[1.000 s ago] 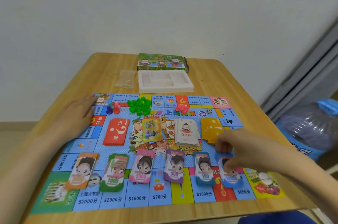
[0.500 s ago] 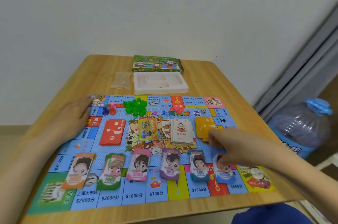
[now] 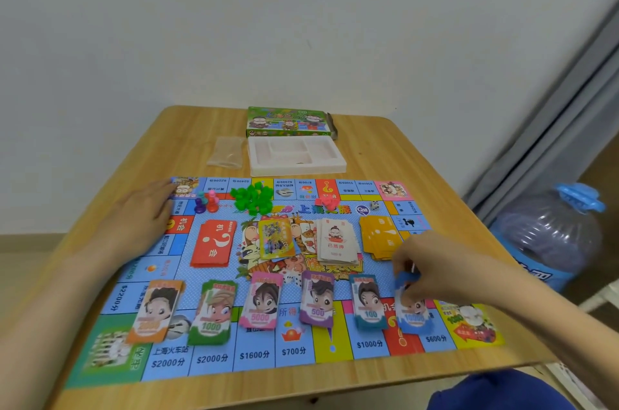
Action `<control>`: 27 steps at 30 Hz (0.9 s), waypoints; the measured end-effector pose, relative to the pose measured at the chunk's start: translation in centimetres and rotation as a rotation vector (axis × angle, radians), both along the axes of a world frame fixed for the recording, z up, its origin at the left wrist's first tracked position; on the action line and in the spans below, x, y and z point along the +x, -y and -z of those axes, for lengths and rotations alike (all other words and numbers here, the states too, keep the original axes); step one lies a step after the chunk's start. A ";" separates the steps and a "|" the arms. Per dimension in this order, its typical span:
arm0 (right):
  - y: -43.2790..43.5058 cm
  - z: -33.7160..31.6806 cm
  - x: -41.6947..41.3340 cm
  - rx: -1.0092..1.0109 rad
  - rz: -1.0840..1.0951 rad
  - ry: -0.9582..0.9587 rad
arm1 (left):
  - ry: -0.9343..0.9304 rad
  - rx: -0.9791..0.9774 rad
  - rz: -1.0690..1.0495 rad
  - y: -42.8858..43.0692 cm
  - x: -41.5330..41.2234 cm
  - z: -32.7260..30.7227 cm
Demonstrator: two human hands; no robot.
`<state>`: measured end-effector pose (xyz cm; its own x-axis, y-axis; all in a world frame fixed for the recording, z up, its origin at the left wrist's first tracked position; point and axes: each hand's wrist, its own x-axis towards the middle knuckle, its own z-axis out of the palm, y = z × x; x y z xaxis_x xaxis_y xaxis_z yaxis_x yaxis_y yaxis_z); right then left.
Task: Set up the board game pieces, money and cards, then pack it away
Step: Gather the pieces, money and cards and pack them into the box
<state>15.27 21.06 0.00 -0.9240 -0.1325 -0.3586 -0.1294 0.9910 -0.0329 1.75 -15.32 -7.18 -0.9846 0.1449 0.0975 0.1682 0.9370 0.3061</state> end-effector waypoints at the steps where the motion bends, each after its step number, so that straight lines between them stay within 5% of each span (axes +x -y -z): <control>1: -0.2 -0.7 0.1 -0.041 0.013 0.022 | 0.003 -0.005 -0.003 -0.1 0.0 0.0; 6: 0.3 -4.5 -0.1 -0.509 0.090 0.207 | 0.008 -0.017 -0.006 -0.1 -0.2 -0.1; 20: 4.2 -0.1 -0.8 -0.028 -0.078 -0.031 | -0.001 -0.027 0.005 0.0 -0.3 0.0; 27: 4.0 -0.2 -1.2 -0.016 -0.036 0.038 | -0.012 -0.029 0.012 0.0 -0.4 0.1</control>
<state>14.05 17.02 0.19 -0.9042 -0.1715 -0.3910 -0.1632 0.9851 -0.0546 1.34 -15.34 -7.31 -0.9816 0.1595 0.1047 0.1828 0.9433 0.2772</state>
